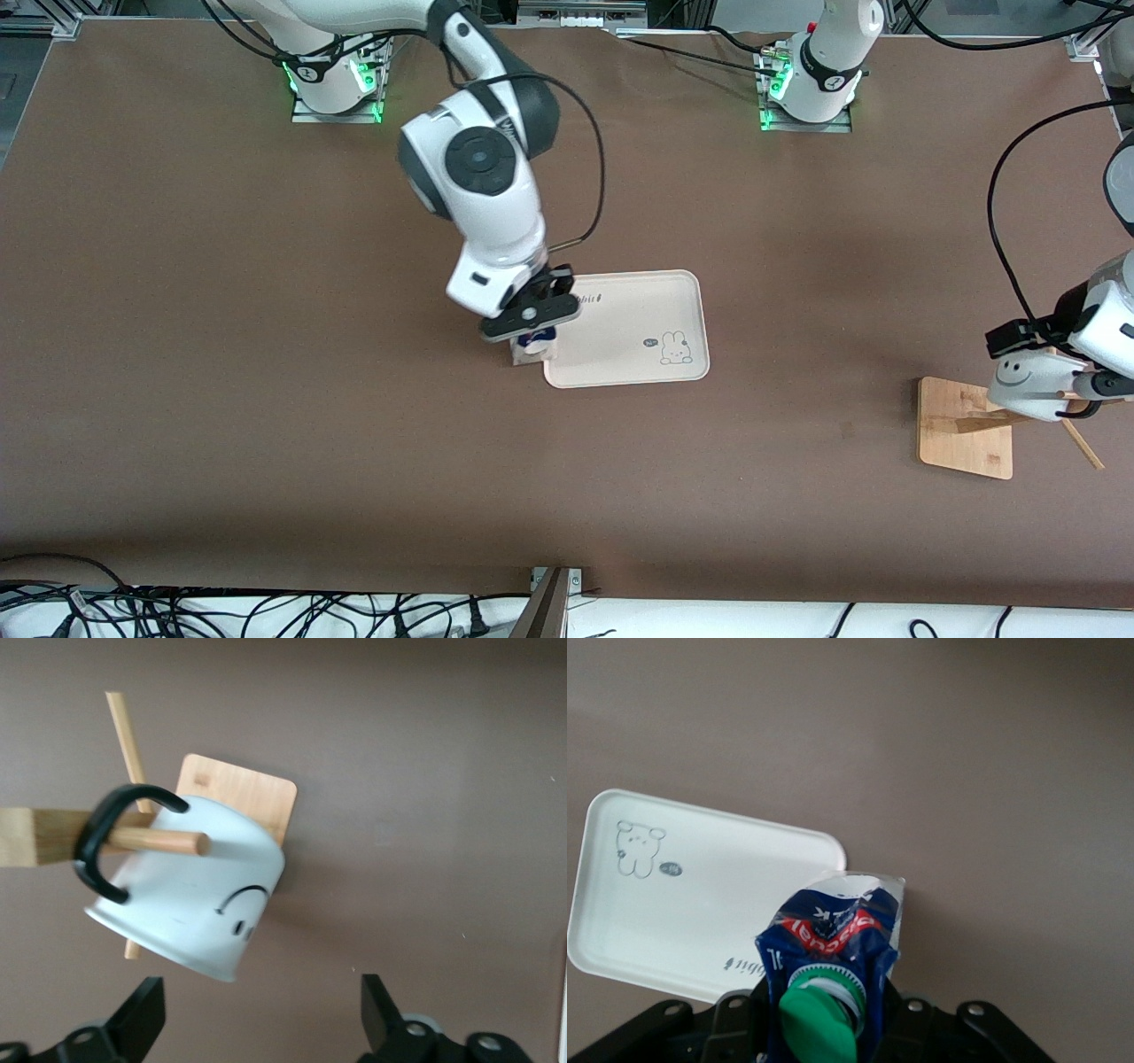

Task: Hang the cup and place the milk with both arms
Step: 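Carry the milk carton with the right gripper away from the tray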

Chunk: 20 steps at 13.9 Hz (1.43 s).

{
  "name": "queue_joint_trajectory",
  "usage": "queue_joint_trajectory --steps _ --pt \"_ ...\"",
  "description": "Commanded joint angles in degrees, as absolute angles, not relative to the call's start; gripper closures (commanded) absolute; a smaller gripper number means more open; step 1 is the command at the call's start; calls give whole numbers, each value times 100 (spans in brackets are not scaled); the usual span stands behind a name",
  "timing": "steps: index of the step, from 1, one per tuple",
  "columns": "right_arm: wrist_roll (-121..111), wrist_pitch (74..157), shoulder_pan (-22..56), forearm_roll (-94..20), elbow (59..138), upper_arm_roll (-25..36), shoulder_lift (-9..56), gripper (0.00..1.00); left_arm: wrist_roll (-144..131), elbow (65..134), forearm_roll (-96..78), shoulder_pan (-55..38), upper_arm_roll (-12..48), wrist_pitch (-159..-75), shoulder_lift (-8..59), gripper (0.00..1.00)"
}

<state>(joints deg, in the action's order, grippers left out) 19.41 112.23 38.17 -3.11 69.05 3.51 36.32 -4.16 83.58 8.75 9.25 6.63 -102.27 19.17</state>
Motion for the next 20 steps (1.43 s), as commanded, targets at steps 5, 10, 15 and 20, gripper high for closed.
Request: queue_joint_trajectory --steps 5,10,15,20 --pt "-164 11205 2024 -966 8241 281 2858 60 -237 8218 105 923 896 -9510 1635 0" --pt "-1070 11408 1161 -1028 9139 352 2628 60 -220 8006 106 696 801 -9492 1478 0" --pt "-1116 11856 870 -1160 10088 360 2286 60 -193 9665 175 1 0 -10389 161 0" --pt "-1064 12314 870 -1160 10468 352 2232 7 431 9914 123 -193 -255 -10380 -88 0"
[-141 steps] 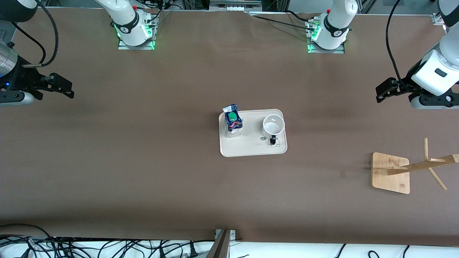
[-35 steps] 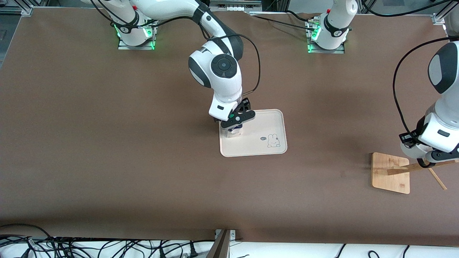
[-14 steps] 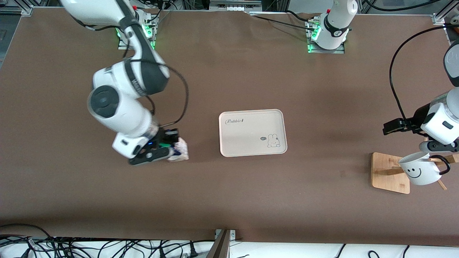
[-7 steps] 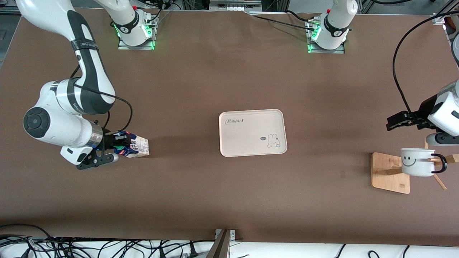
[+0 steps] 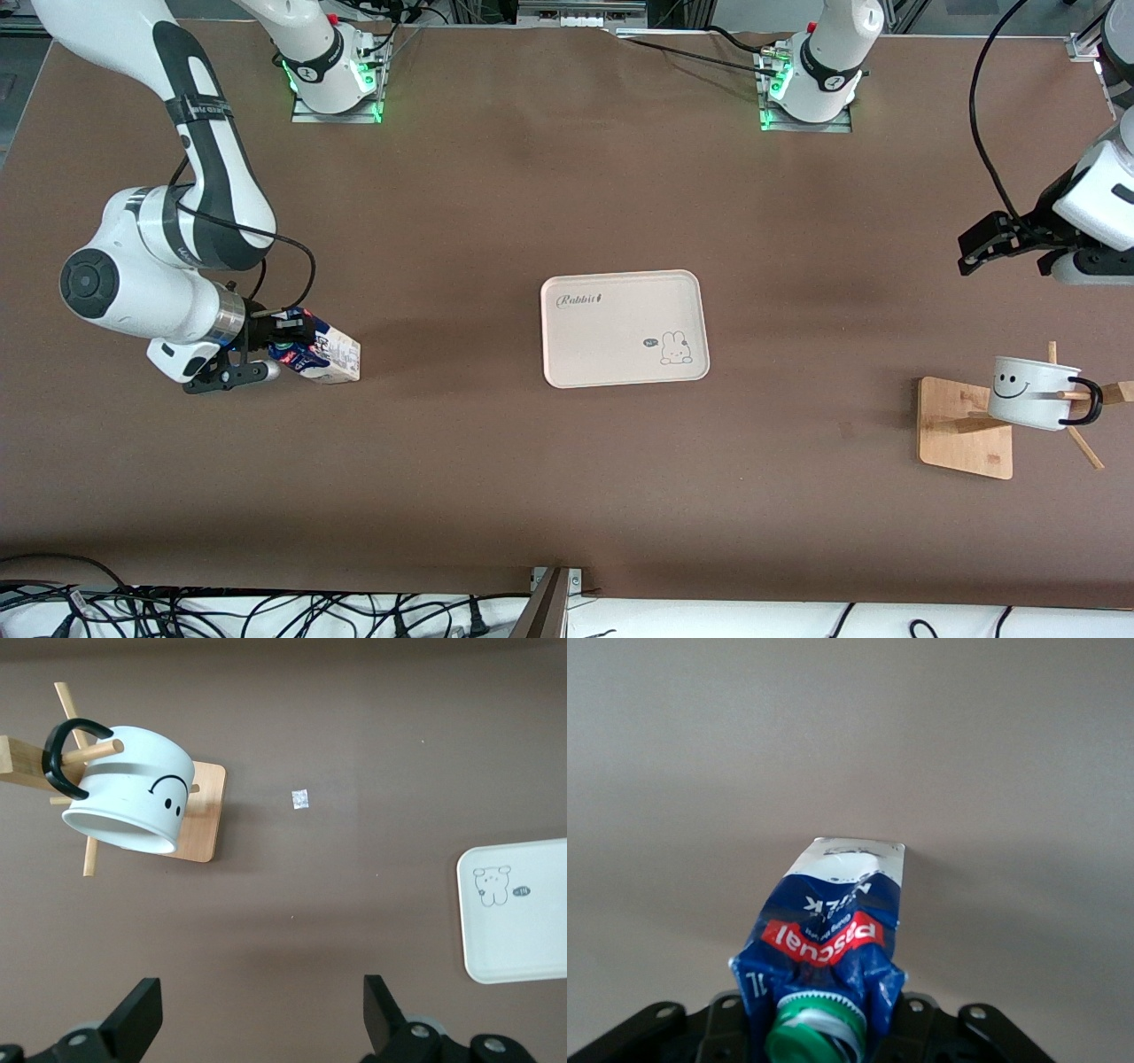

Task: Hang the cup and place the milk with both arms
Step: 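Carry the milk carton with the right gripper away from the tray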

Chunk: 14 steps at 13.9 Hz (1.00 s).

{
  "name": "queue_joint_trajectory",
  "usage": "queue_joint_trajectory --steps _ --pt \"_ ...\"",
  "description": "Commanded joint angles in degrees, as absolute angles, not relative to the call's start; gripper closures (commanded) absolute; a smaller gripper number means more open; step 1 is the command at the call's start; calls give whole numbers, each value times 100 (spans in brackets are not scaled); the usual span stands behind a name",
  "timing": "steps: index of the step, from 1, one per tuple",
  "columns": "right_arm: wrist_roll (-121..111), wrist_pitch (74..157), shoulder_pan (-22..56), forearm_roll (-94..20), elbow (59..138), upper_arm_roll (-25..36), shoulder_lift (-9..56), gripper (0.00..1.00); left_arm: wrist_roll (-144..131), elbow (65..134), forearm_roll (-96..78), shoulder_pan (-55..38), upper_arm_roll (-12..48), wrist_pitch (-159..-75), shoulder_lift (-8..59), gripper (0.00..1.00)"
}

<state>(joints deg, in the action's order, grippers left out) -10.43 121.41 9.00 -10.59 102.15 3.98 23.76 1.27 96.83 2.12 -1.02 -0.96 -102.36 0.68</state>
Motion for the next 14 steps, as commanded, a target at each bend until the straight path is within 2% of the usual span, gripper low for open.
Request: queue_joint_trajectory --steps 1,8,10,14 --pt "-1063 12270 870 -1151 10407 352 2232 0 422 9914 123 -202 -264 -10371 -88 0" --pt "-1099 12191 817 -1143 9801 352 2233 0 413 10036 123 -325 -272 -10327 -342 0" --pt "-1090 11762 809 -1134 9459 369 2215 0 413 10099 123 -325 -272 -10170 -474 0" --pt "-1002 10348 817 -1020 8702 623 1944 0 431 10020 176 -299 -272 -10073 -475 0"
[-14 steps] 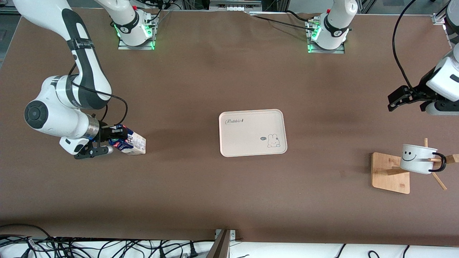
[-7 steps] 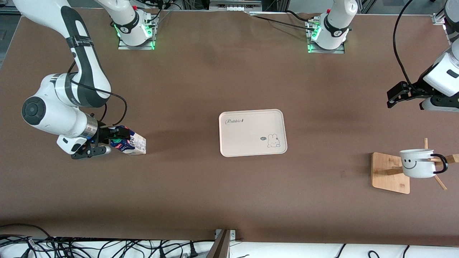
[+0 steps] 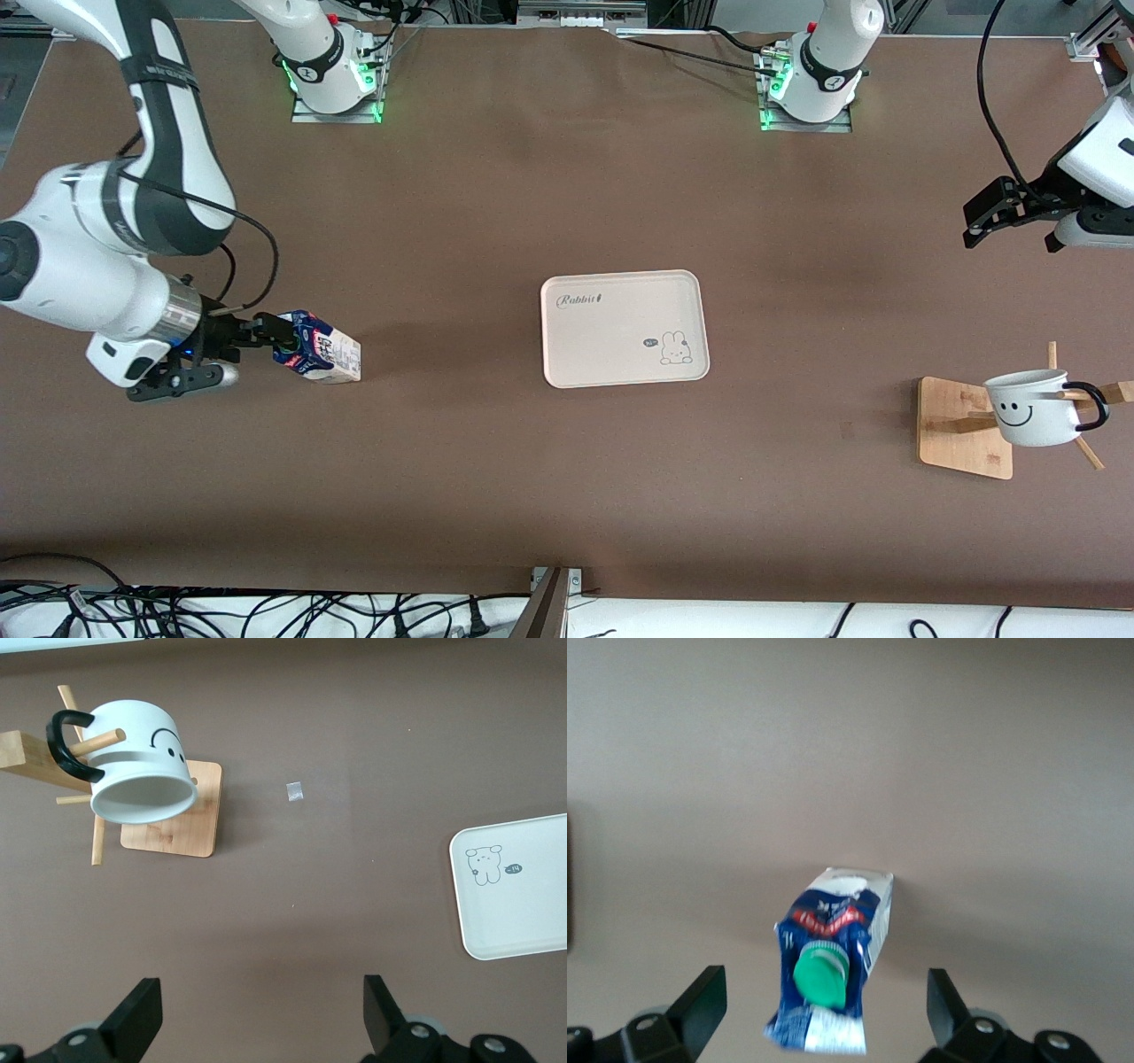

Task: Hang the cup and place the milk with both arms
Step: 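Set the carton down, open the right gripper and withdraw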

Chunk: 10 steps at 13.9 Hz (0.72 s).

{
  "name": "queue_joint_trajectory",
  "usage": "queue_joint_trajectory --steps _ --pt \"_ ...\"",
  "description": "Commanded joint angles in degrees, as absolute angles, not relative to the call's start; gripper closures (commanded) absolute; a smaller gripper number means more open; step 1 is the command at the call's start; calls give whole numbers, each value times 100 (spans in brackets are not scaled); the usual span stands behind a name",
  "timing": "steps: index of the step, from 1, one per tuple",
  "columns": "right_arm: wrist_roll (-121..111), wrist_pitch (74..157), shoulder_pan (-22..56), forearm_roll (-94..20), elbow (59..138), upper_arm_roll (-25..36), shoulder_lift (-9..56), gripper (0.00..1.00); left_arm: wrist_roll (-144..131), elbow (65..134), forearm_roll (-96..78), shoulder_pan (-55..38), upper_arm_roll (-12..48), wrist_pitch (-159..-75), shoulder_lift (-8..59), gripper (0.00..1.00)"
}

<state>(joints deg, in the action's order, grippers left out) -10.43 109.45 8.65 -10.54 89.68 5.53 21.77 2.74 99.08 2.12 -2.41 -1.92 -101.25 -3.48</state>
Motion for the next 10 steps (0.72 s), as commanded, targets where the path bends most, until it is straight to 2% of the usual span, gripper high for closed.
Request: queue_joint_trajectory --steps 1,5,8,10 --pt "-1002 10162 826 -933 8692 650 1725 0 431 10002 184 -281 -264 -9942 -466 0" --pt "-984 9441 817 -616 8710 764 898 0 501 9845 176 -220 -211 -9493 -440 0" --pt "-923 9045 826 -335 8762 773 598 0 492 9765 185 -211 -211 -9431 -413 0" --pt "-853 9105 835 -185 9287 756 152 0 492 9756 176 -220 -211 -9431 -404 0"
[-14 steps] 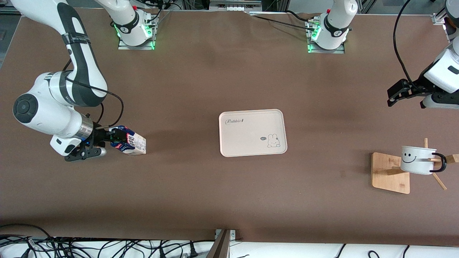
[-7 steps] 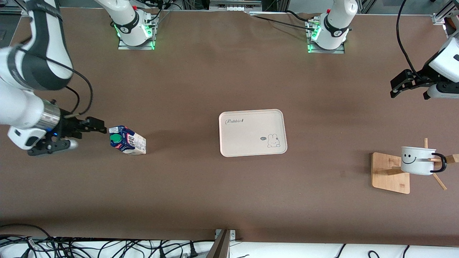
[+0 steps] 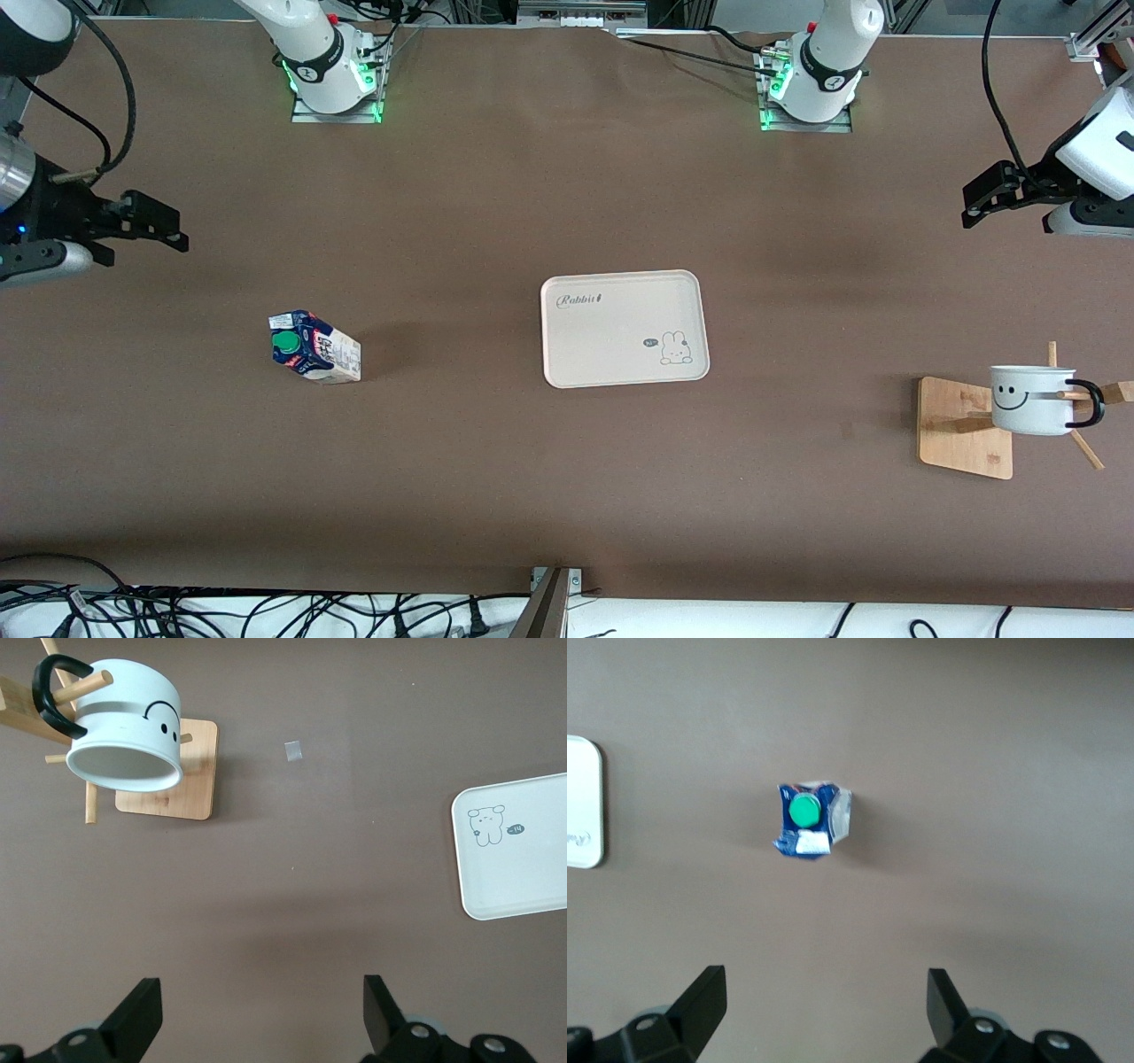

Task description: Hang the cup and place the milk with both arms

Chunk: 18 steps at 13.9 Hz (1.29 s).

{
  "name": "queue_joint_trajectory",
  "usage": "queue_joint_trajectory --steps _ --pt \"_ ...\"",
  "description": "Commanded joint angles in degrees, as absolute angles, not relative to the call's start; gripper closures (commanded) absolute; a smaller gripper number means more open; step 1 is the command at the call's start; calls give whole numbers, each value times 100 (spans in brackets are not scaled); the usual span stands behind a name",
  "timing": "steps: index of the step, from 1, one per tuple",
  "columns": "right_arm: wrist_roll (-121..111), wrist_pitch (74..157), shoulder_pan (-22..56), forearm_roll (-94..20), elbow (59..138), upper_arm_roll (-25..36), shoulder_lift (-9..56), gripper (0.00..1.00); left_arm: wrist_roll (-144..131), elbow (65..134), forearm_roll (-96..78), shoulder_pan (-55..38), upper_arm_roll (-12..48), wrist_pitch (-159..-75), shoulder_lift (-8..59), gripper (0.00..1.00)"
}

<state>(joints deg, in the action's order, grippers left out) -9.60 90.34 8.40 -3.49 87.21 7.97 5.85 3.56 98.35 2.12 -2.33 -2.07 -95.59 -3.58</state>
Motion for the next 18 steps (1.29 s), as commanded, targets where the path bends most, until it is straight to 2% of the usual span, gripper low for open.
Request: queue_joint_trajectory --steps 1,5,8,18 --pt "-853 9271 826 -141 9595 756 -59 0 466 9747 176 -220 -202 -9431 -404 0" --pt "-853 9536 835 17 9791 747 -97 0 431 9747 132 -211 -193 -9431 -387 0" --pt "-870 9475 888 9 9511 729 140 0 431 9738 132 -237 -185 -9431 -378 0" --pt "-888 9281 809 -70 9325 764 229 0 431 9729 132 -237 -185 -9396 -378 0"
